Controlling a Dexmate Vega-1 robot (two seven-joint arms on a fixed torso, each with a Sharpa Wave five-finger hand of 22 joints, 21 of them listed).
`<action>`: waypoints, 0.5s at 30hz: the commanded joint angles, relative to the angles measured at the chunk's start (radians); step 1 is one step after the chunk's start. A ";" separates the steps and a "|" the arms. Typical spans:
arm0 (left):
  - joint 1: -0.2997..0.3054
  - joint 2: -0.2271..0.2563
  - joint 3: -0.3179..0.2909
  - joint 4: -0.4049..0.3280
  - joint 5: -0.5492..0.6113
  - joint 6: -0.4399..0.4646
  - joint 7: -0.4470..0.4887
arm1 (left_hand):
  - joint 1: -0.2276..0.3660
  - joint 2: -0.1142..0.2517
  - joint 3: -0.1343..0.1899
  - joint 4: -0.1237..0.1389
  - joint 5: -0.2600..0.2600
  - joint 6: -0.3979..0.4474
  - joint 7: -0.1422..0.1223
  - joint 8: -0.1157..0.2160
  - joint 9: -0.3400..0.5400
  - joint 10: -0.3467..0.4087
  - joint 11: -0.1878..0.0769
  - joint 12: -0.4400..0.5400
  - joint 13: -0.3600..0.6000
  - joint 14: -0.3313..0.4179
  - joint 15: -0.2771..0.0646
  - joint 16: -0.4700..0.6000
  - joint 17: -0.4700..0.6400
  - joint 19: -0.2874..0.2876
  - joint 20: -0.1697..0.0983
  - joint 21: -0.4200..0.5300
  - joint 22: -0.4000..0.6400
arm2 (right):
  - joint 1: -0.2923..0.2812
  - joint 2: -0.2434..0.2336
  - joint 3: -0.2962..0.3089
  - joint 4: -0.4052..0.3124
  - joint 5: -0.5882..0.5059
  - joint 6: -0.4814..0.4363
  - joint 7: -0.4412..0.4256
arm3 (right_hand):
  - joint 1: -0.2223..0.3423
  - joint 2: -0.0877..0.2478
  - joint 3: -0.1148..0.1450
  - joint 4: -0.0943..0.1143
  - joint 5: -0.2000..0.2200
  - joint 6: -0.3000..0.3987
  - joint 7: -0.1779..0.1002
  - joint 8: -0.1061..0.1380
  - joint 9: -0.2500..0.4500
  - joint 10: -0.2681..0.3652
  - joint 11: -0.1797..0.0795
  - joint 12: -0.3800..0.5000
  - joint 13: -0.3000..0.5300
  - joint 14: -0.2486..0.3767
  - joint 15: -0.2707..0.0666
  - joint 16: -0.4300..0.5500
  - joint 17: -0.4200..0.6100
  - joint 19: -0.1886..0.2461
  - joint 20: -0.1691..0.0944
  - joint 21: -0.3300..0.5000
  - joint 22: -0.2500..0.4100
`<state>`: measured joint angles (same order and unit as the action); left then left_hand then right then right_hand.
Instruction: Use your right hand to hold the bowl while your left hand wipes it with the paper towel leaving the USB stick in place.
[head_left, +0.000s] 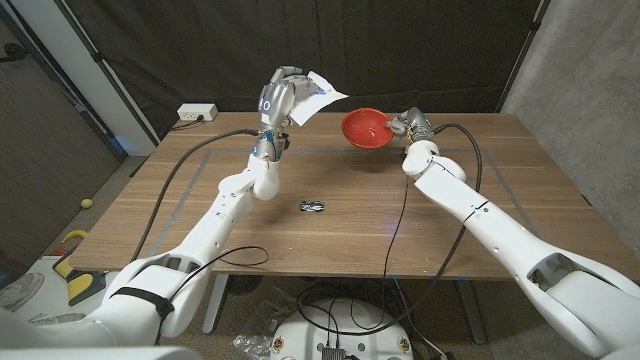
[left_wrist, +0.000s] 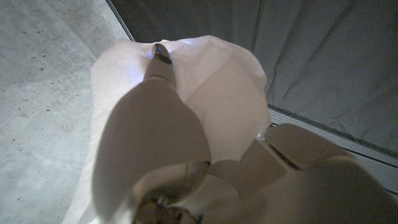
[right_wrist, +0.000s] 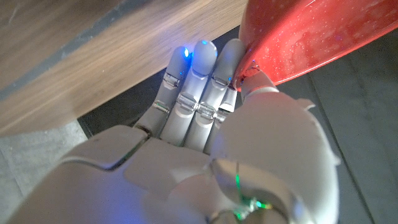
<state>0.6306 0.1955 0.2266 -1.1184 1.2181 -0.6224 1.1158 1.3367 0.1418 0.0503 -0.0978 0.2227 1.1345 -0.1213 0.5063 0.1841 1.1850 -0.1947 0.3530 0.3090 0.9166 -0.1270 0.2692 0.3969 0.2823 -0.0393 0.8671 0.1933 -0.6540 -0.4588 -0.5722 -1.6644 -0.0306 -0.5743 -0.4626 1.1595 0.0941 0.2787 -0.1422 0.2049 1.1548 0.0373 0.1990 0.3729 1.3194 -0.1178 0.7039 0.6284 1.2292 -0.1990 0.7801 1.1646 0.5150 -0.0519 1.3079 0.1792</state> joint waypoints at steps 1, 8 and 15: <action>0.023 -0.020 -0.026 0.008 -0.068 0.023 0.001 | 0.001 0.000 0.006 -0.003 -0.002 0.012 0.004 -0.004 0.001 0.015 -0.006 0.004 0.006 0.010 -0.114 -0.007 0.007 0.011 -0.035 0.009 0.002 | -0.073 -0.033 0.109 -0.031 0.233 0.161 0.068 | 0.012 0.013 -0.005 0.000 0.004 0.004 0.006 0.002 0.001 -0.003 0.003 -0.003 0.001 0.004 -0.029 -0.008 -0.003 0.000 -0.116 -0.003 0.002; 0.012 0.013 0.043 0.029 -0.195 0.054 0.001 | 0.003 -0.006 0.006 -0.004 -0.004 0.017 0.007 -0.007 0.000 0.016 -0.004 0.001 0.010 0.013 -0.114 -0.009 0.017 0.012 -0.033 0.013 0.001 | -0.105 -0.056 0.137 -0.071 0.324 0.204 0.092 | 0.015 0.013 -0.009 0.000 0.004 0.007 0.008 0.001 0.000 -0.002 0.005 -0.003 0.004 0.014 -0.029 -0.004 0.002 0.000 -0.116 -0.005 0.003; -0.011 0.091 0.190 0.028 -0.493 0.095 -0.060 | 0.012 -0.019 0.004 -0.011 -0.002 0.039 0.007 -0.011 -0.004 0.026 -0.003 -0.008 0.009 0.022 -0.115 -0.003 0.035 0.015 -0.032 0.018 0.001 | -0.125 -0.072 0.156 -0.092 0.410 0.250 0.127 | 0.018 0.014 -0.011 -0.001 0.003 0.005 0.009 0.001 0.002 -0.001 0.005 -0.005 0.004 0.013 -0.029 -0.006 0.002 0.001 -0.117 -0.004 0.004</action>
<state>0.6400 0.2152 0.2756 -1.0981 1.0578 -0.5767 1.1166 1.3444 0.1341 0.0532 -0.1009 0.2225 1.1650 -0.1160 0.5009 0.1804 1.1964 -0.1942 0.3506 0.3178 0.9229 -0.1296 0.2617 0.4239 0.2894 -0.0393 0.8811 0.1932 -0.7381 -0.5012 -0.4606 -1.7170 0.2437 -0.4006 -0.3823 1.1597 0.0940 0.2728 -0.1420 0.2038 1.1552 0.0375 0.1945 0.3704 1.3212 -0.1160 0.6988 0.6299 1.2280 -0.2001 0.7727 1.1637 0.5151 -0.0518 1.3079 0.1792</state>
